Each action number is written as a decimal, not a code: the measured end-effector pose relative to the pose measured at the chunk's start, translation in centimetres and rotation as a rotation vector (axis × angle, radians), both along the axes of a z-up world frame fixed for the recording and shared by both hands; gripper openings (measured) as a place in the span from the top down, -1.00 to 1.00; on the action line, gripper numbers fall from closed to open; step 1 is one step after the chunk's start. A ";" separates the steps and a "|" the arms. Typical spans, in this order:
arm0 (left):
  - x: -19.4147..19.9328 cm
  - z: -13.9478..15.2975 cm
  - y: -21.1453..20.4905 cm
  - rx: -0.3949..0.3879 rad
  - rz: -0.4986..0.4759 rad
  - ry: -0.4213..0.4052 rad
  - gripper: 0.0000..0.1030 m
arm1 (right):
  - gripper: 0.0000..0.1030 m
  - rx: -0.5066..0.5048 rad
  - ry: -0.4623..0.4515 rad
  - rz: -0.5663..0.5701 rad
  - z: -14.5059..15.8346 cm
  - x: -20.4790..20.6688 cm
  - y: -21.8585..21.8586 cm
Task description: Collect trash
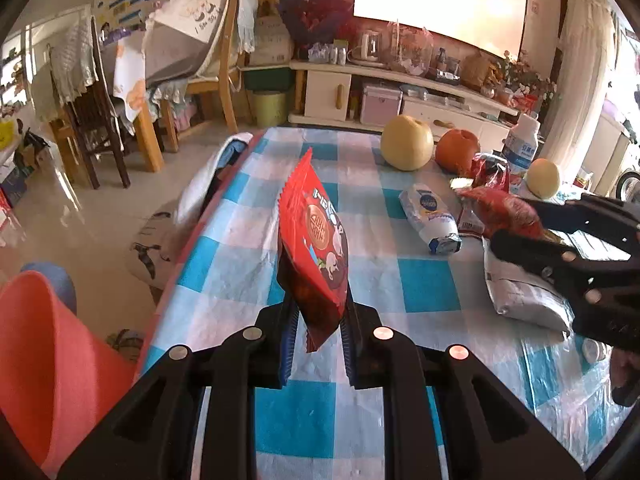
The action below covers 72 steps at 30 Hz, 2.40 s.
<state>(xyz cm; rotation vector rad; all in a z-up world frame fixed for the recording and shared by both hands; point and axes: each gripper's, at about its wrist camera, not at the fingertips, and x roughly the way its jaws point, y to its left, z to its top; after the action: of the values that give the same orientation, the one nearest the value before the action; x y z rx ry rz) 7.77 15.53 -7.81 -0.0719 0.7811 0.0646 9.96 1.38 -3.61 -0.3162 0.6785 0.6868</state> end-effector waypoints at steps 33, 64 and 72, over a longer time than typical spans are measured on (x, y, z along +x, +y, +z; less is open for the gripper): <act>-8.9 11.5 3.6 0.091 0.109 -0.175 0.60 | 0.16 0.104 -0.120 0.111 9.5 -9.3 4.4; -15.0 5.5 28.0 0.057 0.421 -0.014 0.59 | 0.16 0.074 0.022 0.421 5.1 -11.6 32.3; -13.6 1.8 28.9 0.036 0.407 0.051 0.47 | 0.16 0.063 0.116 0.411 1.9 -9.5 34.1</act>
<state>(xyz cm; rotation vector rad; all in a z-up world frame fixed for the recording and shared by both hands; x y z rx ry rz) -5.78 44.47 -5.99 -0.1951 0.8064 0.4681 0.50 35.52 -1.67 -0.3640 0.7071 1.1227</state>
